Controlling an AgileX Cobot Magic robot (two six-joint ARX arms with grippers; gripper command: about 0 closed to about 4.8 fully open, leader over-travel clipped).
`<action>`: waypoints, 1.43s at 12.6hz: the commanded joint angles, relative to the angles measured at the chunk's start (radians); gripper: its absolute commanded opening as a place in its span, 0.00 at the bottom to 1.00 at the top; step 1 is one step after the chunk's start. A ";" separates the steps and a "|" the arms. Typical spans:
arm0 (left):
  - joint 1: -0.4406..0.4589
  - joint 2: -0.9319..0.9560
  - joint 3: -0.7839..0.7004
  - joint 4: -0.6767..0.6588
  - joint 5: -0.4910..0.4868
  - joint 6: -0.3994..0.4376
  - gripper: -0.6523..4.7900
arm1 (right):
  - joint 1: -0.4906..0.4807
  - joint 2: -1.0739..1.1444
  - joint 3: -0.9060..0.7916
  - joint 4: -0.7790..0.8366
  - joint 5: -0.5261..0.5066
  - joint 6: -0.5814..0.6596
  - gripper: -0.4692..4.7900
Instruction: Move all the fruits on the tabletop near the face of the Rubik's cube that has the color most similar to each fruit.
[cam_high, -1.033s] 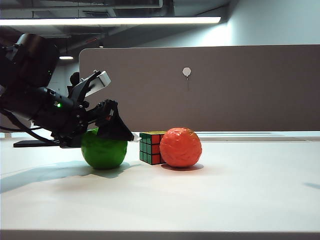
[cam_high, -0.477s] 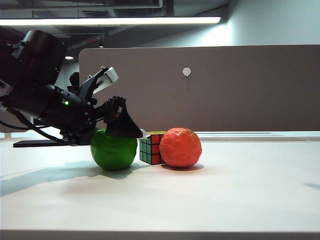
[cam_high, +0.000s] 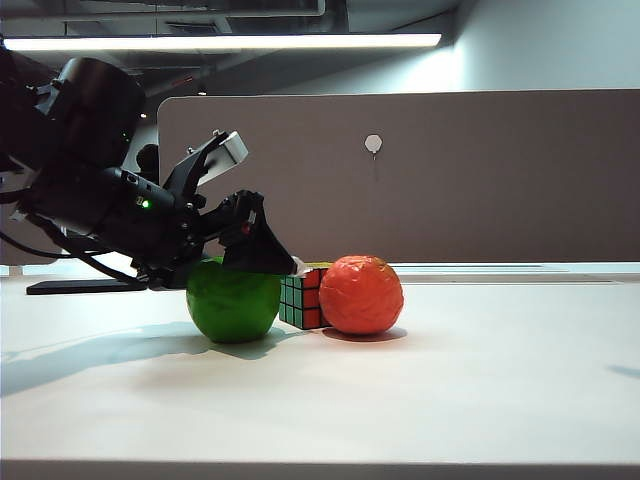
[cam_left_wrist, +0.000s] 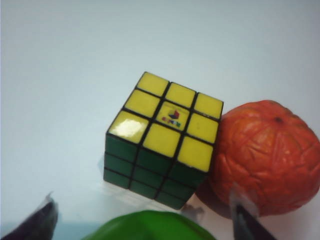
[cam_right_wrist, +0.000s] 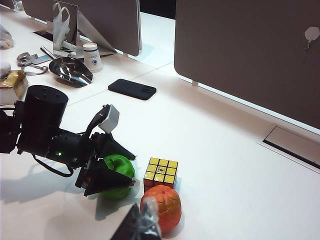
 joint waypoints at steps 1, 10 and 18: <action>-0.001 -0.002 0.010 0.014 -0.003 0.006 1.00 | 0.000 -0.001 0.003 0.010 0.000 -0.003 0.08; 0.010 -0.093 0.250 0.014 -0.053 -0.071 1.00 | -0.016 -0.016 0.005 0.034 0.108 -0.041 0.08; 0.152 -0.410 0.250 -0.266 -0.204 -0.064 1.00 | -0.150 -0.148 0.005 0.029 0.132 -0.039 0.08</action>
